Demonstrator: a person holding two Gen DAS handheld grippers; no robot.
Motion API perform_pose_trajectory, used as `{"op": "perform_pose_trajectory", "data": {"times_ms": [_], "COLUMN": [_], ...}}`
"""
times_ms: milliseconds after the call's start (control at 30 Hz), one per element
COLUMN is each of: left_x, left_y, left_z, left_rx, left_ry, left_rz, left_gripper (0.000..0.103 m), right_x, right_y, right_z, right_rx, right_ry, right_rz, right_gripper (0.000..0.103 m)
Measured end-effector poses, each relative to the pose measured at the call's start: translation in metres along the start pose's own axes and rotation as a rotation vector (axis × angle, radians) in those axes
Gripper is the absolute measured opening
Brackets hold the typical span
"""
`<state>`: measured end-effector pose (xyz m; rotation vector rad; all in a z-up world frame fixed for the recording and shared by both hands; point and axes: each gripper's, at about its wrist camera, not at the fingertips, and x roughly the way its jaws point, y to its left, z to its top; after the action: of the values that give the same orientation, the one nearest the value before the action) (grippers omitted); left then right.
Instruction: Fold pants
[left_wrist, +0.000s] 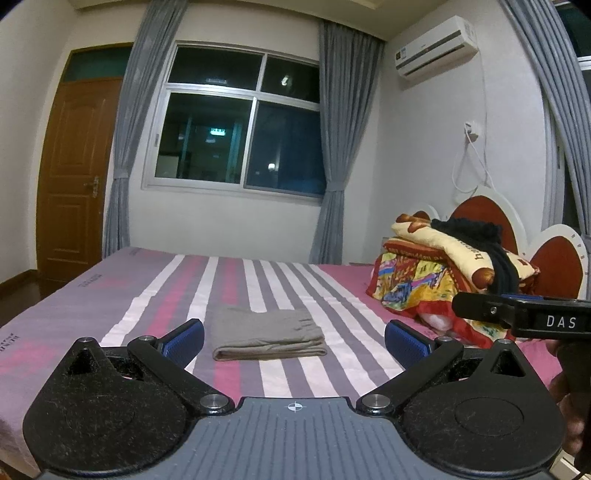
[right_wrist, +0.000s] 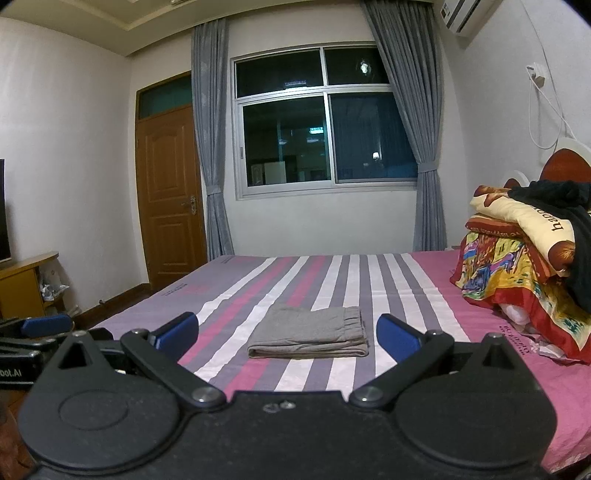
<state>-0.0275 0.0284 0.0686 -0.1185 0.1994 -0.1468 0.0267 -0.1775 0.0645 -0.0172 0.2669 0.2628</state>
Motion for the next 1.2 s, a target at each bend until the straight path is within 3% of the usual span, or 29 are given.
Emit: {"op": "perform_pose_trajectory", "data": {"times_ms": [1200], "left_x": [0.0016], "left_y": [0.0029], "left_z": [0.0019], "left_rx": [0.01], "left_ry": [-0.004], "left_rz": [-0.006], "left_gripper": [0.103], "right_x": [0.0003], "right_y": [0.0074], "right_z": [-0.0018], "right_rx": [-0.012], "right_ry": [-0.009], "right_rz": [-0.008], "right_gripper": [0.103]}}
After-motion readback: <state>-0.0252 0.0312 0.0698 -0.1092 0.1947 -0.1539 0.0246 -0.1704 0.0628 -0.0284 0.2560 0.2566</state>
